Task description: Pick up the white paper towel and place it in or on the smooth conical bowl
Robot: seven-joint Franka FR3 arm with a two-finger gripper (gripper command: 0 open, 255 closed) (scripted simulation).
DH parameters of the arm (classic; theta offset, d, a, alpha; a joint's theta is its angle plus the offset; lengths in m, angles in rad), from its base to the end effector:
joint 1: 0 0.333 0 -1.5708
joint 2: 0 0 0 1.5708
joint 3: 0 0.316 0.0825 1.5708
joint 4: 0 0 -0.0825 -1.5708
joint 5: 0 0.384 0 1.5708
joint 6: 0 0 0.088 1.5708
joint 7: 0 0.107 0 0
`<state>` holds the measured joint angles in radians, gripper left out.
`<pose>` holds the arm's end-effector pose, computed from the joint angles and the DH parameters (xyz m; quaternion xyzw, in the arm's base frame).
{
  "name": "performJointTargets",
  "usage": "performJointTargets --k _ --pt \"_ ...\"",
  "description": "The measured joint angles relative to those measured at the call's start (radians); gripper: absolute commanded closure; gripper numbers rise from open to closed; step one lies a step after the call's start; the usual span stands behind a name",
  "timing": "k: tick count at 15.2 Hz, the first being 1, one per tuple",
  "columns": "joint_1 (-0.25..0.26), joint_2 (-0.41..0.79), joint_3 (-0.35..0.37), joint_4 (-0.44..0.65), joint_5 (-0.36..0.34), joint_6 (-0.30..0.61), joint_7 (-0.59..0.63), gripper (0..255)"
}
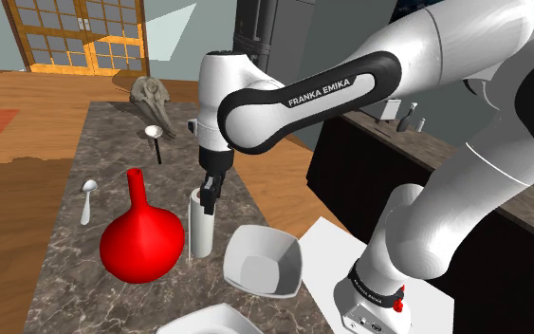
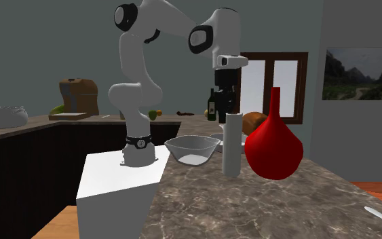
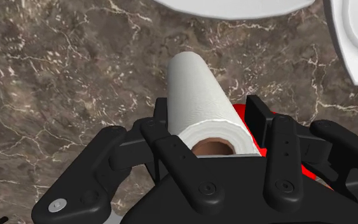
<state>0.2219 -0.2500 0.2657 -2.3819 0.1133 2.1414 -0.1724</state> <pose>0.4040 0.2216 0.4148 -0.9565 -0.2912 0.0008 0.0153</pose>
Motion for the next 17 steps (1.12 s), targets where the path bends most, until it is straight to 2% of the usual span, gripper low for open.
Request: performJointTargets --k 9,17 --pt "0.0 0.0 0.0 0.0 0.0 0.0 0.0 255" --pt "0.0 -0.032 -0.006 0.064 0.001 -0.095 0.0 255"
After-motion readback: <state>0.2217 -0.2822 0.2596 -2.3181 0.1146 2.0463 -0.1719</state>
